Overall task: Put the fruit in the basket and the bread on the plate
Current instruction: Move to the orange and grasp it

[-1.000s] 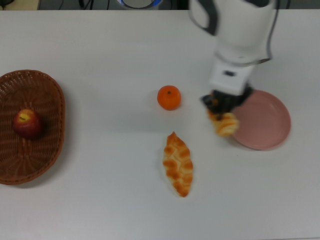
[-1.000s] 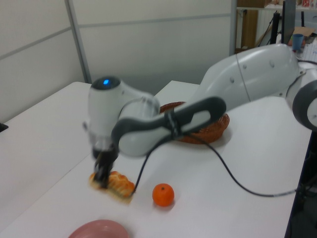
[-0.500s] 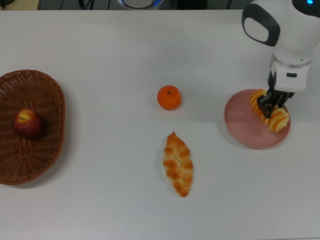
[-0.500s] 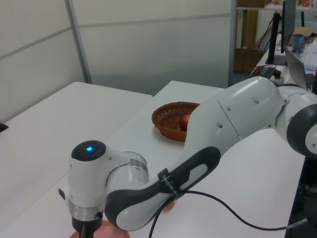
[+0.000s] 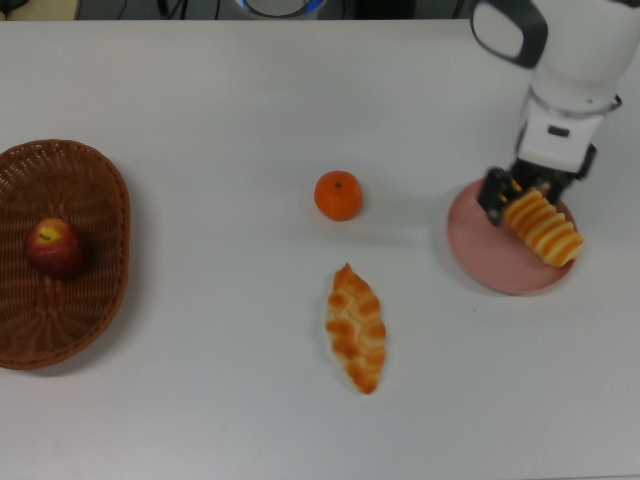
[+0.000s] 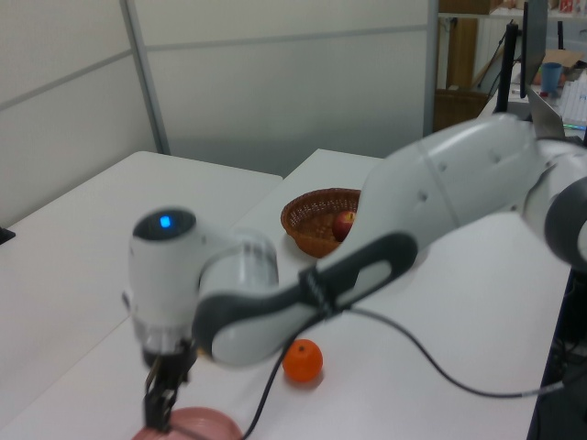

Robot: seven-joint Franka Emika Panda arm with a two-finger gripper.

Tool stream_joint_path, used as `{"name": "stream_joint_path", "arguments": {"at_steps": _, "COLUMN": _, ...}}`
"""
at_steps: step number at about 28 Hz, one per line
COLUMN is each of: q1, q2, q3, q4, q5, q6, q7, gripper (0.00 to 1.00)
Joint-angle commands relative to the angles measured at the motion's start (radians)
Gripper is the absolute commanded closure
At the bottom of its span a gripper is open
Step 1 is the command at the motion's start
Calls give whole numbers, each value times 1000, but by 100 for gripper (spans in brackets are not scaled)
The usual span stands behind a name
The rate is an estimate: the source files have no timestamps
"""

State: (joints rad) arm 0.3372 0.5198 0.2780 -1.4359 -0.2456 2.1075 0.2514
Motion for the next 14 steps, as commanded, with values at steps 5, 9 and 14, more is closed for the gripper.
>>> {"name": "stream_joint_path", "arguments": {"at_steps": 5, "q1": -24, "q2": -99, "q3": -10, "q4": -34, "q5": -133, "q6": -495, "q7": -11, "gripper": 0}}
{"name": "stream_joint_path", "arguments": {"at_steps": 9, "q1": -78, "q2": -69, "q3": -11, "q4": -46, "q5": -161, "q6": -543, "q7": -50, "gripper": 0}}
{"name": "stream_joint_path", "arguments": {"at_steps": 14, "q1": -129, "q2": 0, "q3": -11, "q4": -41, "q5": -213, "q6": -503, "q7": -72, "gripper": 0}}
